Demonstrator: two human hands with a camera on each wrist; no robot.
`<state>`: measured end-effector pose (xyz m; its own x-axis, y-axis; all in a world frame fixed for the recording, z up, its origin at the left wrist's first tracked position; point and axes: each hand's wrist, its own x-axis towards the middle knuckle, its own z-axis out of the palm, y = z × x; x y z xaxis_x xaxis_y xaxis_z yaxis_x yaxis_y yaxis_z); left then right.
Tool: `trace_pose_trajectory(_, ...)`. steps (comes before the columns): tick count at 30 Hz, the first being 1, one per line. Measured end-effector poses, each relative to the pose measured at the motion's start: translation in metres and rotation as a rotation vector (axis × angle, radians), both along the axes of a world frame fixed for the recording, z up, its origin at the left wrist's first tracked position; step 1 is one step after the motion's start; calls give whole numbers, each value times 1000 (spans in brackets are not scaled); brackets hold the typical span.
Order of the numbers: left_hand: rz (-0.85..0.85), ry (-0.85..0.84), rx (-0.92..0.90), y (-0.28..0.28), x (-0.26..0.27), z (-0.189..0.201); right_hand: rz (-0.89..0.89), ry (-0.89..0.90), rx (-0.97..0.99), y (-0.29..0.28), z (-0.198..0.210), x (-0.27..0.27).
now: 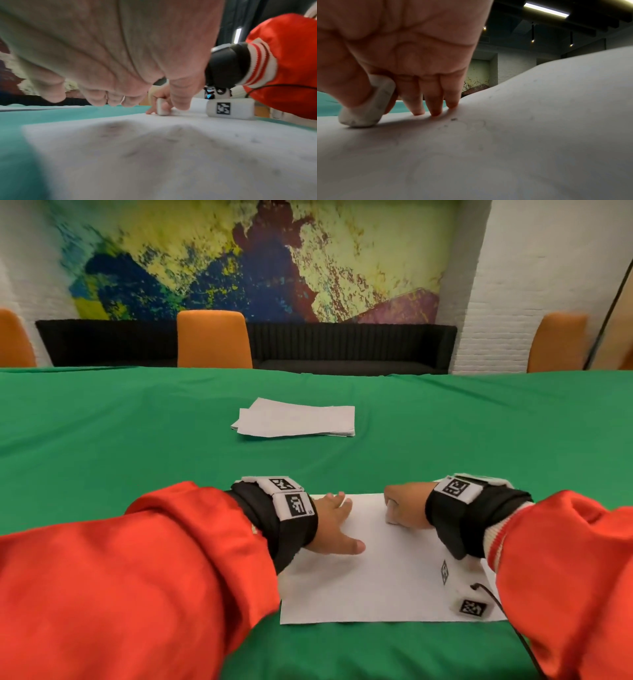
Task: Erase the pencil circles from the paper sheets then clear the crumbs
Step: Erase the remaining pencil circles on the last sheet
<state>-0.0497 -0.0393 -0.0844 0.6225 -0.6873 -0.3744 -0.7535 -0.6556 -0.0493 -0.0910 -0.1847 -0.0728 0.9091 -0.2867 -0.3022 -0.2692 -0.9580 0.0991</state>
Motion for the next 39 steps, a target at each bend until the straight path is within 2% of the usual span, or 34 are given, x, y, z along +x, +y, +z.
trace_pose_trajectory(4, -2, 32, 2, -22, -14, -8, 5, -3, -18, -1, -2, -1)
trace_pose_trajectory(8, 104, 53, 84, -10, -10, -13, 25, -9, -43, -1, -2, -2)
trace_pose_trajectory(12, 300, -67, 308, 26, 8, 5, 52, -10, -56, -2, -4, -2)
trace_pose_trajectory(14, 333, -150, 378, 34, 18, 17, 57, -13, -60, -4, -5, -1)
trace_pose_trajectory(17, 239, -196, 216, 18, 23, 26, 69, -15, -61, -4, -5, -1)
trace_pose_trajectory(20, 107, -99, 89, -16, 15, 14, 70, -21, -70, -3, -4, -2)
trace_pose_trajectory(24, 82, 13, 111, -30, 4, -12, 71, -5, -77, -5, -4, -2)
trace_pose_trajectory(26, 160, -31, 158, -19, 9, -6, 77, 12, -81, -6, -4, -1)
trace_pose_trajectory(29, 297, -151, 342, 2, 25, 14, 89, 22, -79, -5, -4, 0)
trace_pose_trajectory(31, 301, -206, 416, 9, 31, 24, 82, 13, -72, -5, -4, -1)
trace_pose_trajectory(35, 171, -151, 143, -12, 29, 23, 56, 7, -76, -3, -4, -2)
trace_pose_trajectory(39, 86, -13, 179, -30, 11, -2, 56, -1, -80, -3, -4, -2)
